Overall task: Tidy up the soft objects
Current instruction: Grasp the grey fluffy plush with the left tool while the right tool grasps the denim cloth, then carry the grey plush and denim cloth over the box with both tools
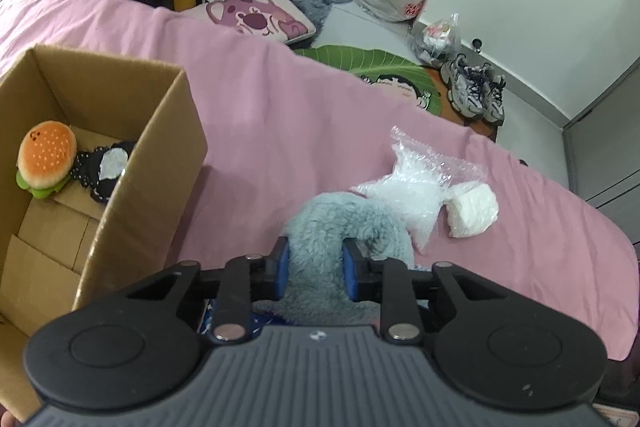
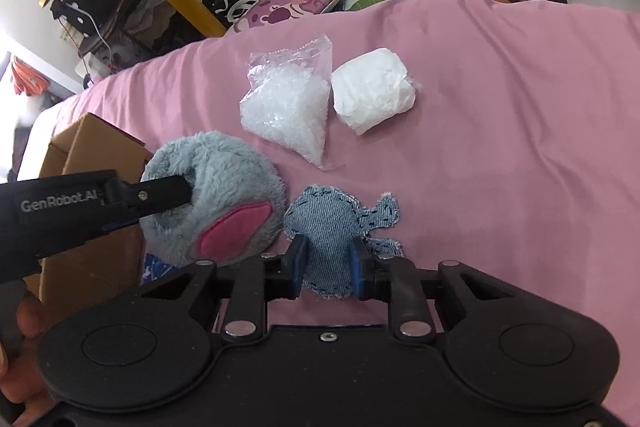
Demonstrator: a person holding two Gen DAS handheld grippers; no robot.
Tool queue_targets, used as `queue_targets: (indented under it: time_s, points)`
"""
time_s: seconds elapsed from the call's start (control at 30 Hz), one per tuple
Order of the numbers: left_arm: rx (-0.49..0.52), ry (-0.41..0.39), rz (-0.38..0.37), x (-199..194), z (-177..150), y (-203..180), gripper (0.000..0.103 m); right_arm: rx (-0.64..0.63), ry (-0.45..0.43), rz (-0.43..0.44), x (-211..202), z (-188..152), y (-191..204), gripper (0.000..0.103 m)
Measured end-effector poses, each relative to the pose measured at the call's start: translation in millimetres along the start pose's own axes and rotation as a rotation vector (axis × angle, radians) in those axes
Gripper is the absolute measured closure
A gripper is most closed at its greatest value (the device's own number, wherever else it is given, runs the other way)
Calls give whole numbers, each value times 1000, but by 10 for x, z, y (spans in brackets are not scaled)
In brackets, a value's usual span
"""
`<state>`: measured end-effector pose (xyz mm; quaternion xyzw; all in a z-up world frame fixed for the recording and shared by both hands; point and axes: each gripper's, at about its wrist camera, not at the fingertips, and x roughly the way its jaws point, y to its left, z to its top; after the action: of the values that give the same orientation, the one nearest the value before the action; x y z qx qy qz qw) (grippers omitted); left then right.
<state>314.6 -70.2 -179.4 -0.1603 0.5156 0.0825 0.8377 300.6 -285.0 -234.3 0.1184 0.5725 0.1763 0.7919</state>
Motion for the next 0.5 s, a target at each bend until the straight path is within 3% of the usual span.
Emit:
queue_targets:
  time_s: [0.5]
  points:
    - [5, -126, -43, -675, 53, 41, 79, -25, -95, 80, -328, -25, 168, 90]
